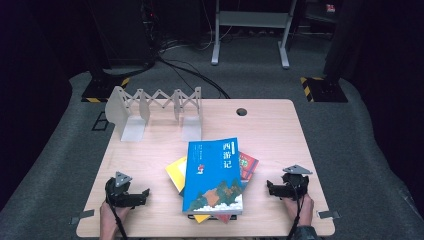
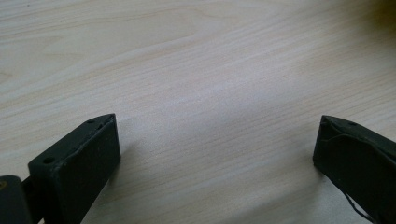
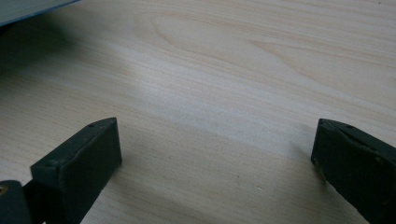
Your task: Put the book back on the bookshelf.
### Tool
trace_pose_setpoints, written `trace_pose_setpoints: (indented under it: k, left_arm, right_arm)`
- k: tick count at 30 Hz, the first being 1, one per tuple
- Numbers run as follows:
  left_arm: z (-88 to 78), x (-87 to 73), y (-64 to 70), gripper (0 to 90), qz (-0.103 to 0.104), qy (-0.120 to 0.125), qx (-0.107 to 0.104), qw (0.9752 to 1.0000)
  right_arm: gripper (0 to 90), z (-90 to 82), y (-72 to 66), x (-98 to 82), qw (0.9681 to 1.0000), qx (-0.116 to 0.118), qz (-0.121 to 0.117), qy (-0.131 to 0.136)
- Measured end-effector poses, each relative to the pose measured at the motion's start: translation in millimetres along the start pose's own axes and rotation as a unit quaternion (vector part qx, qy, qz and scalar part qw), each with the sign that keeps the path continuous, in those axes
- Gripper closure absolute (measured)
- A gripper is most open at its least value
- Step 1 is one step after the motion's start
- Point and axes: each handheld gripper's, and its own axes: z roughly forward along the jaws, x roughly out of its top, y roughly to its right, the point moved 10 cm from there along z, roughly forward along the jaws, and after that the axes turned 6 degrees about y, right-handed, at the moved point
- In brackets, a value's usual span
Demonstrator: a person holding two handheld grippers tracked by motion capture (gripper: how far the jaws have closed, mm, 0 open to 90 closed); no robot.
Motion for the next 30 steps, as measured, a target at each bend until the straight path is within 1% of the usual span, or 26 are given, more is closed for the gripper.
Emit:
trace_pose_setpoints:
  k: [5, 6, 11, 15, 16, 17, 18, 22, 24, 27, 28, 29, 30]
  left_arm:
    - [0.2, 0.2, -0.1, 0.5, 0.000, 0.001, 0.000, 1.0000]
    - [-0.4, -0.2, 0.1, 0.6, 0.001, -0.003, -0.002, 1.0000]
    - [0.1, 0.2, -0.1, 0.8, -0.001, 0.001, 0.001, 1.0000]
    - [0.2, 0.3, 0.0, 1.0, -0.003, 0.001, 0.001, 1.0000]
    - [0.1, 0.3, 0.0, 1.0, -0.003, 0.001, 0.001, 1.0000]
    - [0.1, 0.3, 0.0, 1.1, -0.003, 0.001, 0.001, 1.0000]
    - [0.2, 0.3, 0.0, 1.0, -0.003, 0.001, 0.001, 1.0000]
    - [0.1, 0.4, -0.2, 1.1, -0.002, 0.001, 0.002, 1.0000]
    - [-0.6, 0.1, 0.0, 1.3, 0.000, -0.002, -0.002, 1.0000]
    - [-0.2, 0.4, 0.0, 1.6, -0.001, 0.001, 0.000, 1.0000]
    - [-0.3, 0.3, -0.1, 1.6, 0.000, 0.001, 0.000, 1.0000]
    - [-0.7, 0.0, 0.1, 1.7, 0.000, -0.002, -0.002, 1.0000]
    - [-0.5, 0.2, 0.0, 1.7, 0.000, -0.001, -0.001, 1.0000]
  right_arm:
    - [1.1, 0.1, 0.0, 0.2, 1.0000, -0.001, 0.002, 0.001]
    - [1.3, 0.0, 0.0, 0.2, 1.0000, -0.001, 0.002, 0.001]
    - [1.9, -0.1, 0.3, 0.7, 1.0000, -0.001, 0.004, 0.003]
    - [2.1, -0.4, 0.6, 0.5, 1.0000, 0.001, 0.002, 0.000]
    - [2.2, -0.7, 1.2, 0.3, 1.0000, 0.003, -0.003, -0.002]
    - [2.3, -0.4, 1.2, 0.6, 1.0000, 0.001, 0.001, -0.002]
    - [2.0, -0.6, 1.9, 0.5, 1.0000, 0.003, 0.000, -0.005]
    - [1.1, -1.2, 1.8, 3.2, 0.9997, 0.017, 0.016, 0.000]
    - [1.7, -2.5, 3.1, 3.6, 0.9996, 0.024, 0.013, -0.001]
    - [1.8, -10.0, 3.1, 9.3, 0.9994, 0.031, 0.017, 0.006]
    - [1.9, -14.4, 2.6, 13.3, 0.9991, 0.035, 0.021, 0.013]
    - [1.9, -17.3, 1.0, 15.2, 0.9987, 0.041, 0.027, 0.014]
    - [1.9, -20.2, -0.3, 18.1, 0.9982, 0.050, 0.028, 0.018]
